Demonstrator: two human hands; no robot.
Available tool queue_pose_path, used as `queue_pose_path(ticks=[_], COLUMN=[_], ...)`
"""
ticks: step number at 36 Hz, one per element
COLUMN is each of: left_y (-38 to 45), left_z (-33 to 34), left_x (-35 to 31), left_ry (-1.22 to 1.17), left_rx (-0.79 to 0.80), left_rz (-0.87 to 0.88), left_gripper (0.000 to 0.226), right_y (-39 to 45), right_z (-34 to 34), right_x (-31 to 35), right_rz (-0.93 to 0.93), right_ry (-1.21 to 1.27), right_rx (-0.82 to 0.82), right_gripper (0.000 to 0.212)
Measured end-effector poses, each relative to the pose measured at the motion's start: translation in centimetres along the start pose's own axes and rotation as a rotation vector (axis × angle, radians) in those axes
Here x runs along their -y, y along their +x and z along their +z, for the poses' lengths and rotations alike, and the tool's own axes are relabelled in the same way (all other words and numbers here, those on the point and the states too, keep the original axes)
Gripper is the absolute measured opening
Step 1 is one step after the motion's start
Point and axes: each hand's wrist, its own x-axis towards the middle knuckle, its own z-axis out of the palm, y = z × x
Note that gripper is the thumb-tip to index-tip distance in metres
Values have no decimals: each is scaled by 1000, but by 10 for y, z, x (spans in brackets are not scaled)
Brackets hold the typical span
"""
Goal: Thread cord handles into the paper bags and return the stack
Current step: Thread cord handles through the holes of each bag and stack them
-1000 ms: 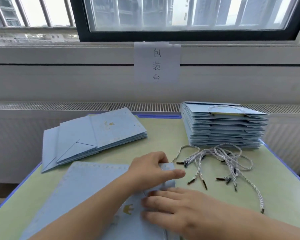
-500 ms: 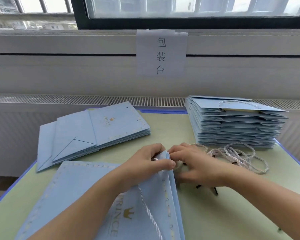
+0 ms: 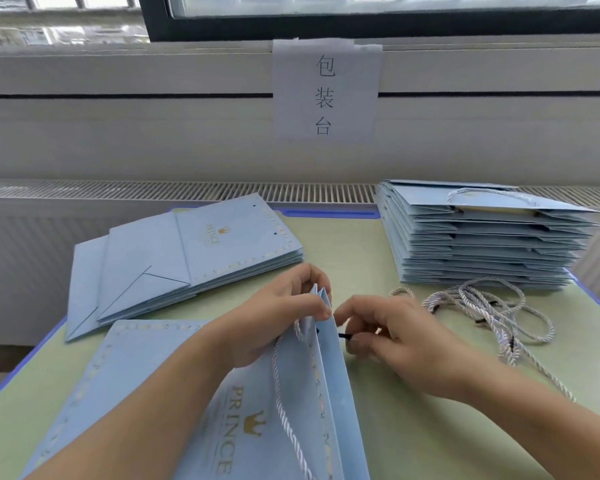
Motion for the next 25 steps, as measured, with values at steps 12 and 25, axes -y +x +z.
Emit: queue_pose_path(ticks=[12,25], left_y=[2,3], left_z=[-2,-3], left_x=[2,1], left_ry=[-39,-62], left_rx=[59,51], left_rz=[-13,-4], left_gripper=[33,23], right_y=[-1,-2], right_z=[16,31], right_x=[6,11], right_rz=[71,70], right_ry=[65,413], right_rx=[-63,-29], right_gripper=[37,14])
